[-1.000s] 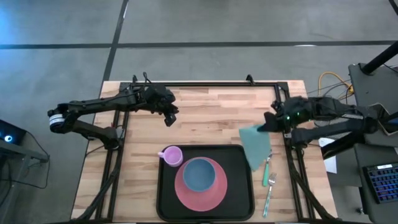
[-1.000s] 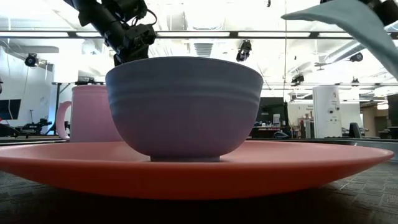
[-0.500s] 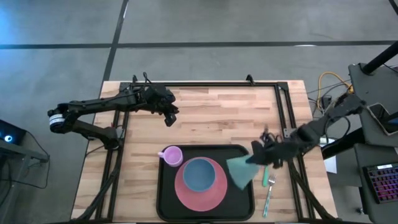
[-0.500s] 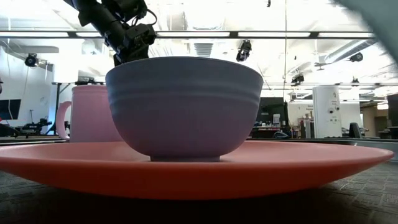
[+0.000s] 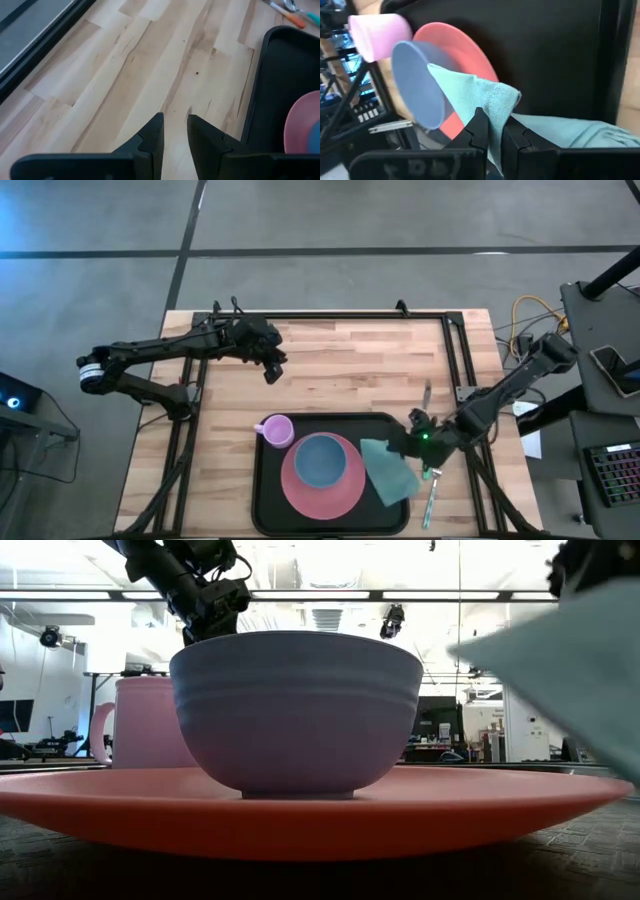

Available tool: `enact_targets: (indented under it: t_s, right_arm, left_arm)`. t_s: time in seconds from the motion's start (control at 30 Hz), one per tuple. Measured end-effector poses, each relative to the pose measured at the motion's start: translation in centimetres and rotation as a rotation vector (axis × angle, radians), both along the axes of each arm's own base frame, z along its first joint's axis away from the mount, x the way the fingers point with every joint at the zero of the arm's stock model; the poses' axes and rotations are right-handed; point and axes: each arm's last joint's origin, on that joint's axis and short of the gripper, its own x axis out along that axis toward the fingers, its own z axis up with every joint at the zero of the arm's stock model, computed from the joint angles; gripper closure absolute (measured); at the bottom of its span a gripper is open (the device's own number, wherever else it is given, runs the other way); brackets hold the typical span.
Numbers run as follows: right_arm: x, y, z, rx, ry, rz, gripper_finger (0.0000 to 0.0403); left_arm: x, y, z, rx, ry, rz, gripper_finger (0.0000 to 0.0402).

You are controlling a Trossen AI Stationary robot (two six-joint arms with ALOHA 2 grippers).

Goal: Set up tray
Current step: Put the light blue napkin on the black serving tray

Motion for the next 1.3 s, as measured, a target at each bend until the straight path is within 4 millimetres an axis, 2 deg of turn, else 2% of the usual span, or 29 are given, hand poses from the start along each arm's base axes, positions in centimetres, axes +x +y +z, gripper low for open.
enact_targets:
  t_s: [0.1, 0.27, 0.47, 0.63, 0.73, 0.93, 1.07, 1.2, 1.3]
  right_arm:
    - [0.4, -0.3, -1.5, -0.002, 0.038, -0.008, 0.0390]
    - [0.0, -1.5, -4.1, -0.052, 0.172, -0.030, 0.0390]
    - [-0.4, -3.2, -5.1, -0.086, 0.219, -0.071, 0.0390]
    - [-0.2, -4.0, -5.5, -0.114, 0.250, -0.008, 0.0386]
    - [0.1, -4.5, -5.5, -0.119, 0.260, 0.057, 0.0361]
    - [0.5, -5.0, -5.6, -0.125, 0.267, 0.140, 0.0268]
    - [0.4, -5.1, -5.5, -0.151, 0.278, 0.175, 0.0221]
    - [0.0, -5.3, -4.7, -0.239, 0.371, 0.272, 0.0202]
    - [0.0, -5.1, -3.1, -0.351, 0.413, 0.456, 0.0200]
  left_arm:
    - [0.0, 0.0, -0.1, -0.003, 0.007, 0.000, 0.0335]
    - [-0.1, 0.0, -0.1, -0.004, 0.009, 0.000, 0.0335]
    - [-0.1, 0.0, -0.1, -0.005, 0.013, 0.000, 0.0335]
    - [-0.1, 0.0, -0.1, -0.005, 0.012, 0.000, 0.0335]
    - [-0.1, 0.0, -0.1, -0.005, 0.012, 0.000, 0.0335]
    - [-0.1, 0.0, -0.1, -0.003, 0.009, 0.001, 0.0335]
    - [-0.1, 0.0, -0.1, -0.003, 0.009, 0.001, 0.0335]
    - [-0.1, 0.0, -0.1, -0.003, 0.009, 0.001, 0.0335]
    - [-0.1, 0.0, -0.1, -0.003, 0.009, 0.001, 0.0335]
